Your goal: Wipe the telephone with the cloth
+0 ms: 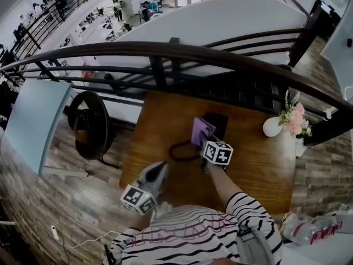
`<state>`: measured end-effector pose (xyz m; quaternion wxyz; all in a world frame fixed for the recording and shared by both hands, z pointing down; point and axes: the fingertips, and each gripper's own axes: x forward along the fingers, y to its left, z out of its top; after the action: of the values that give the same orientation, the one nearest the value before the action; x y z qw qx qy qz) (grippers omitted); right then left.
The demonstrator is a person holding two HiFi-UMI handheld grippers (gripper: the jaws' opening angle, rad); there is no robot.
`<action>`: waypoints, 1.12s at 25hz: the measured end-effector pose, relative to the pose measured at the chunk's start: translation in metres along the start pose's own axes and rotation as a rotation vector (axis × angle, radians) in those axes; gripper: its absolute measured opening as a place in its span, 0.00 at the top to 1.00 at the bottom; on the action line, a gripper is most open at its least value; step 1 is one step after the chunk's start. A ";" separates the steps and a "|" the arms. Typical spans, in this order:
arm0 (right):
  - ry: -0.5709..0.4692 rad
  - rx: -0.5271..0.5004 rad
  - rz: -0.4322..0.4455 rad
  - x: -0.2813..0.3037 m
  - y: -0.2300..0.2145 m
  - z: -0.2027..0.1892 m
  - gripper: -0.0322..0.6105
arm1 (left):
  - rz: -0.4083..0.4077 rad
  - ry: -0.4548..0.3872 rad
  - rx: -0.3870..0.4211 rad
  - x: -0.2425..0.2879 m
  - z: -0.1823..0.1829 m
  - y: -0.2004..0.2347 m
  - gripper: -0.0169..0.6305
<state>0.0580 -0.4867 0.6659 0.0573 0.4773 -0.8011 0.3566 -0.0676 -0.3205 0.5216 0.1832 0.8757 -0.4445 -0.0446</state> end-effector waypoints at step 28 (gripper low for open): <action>-0.056 0.062 -0.274 -0.084 -0.125 0.004 0.89 | -0.123 0.031 0.002 0.032 -0.012 -0.027 0.97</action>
<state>0.2044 -0.4647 0.6914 0.0682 0.5935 -0.7184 0.3565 -0.0250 -0.3283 0.5264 0.1860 0.9022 -0.3868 -0.0417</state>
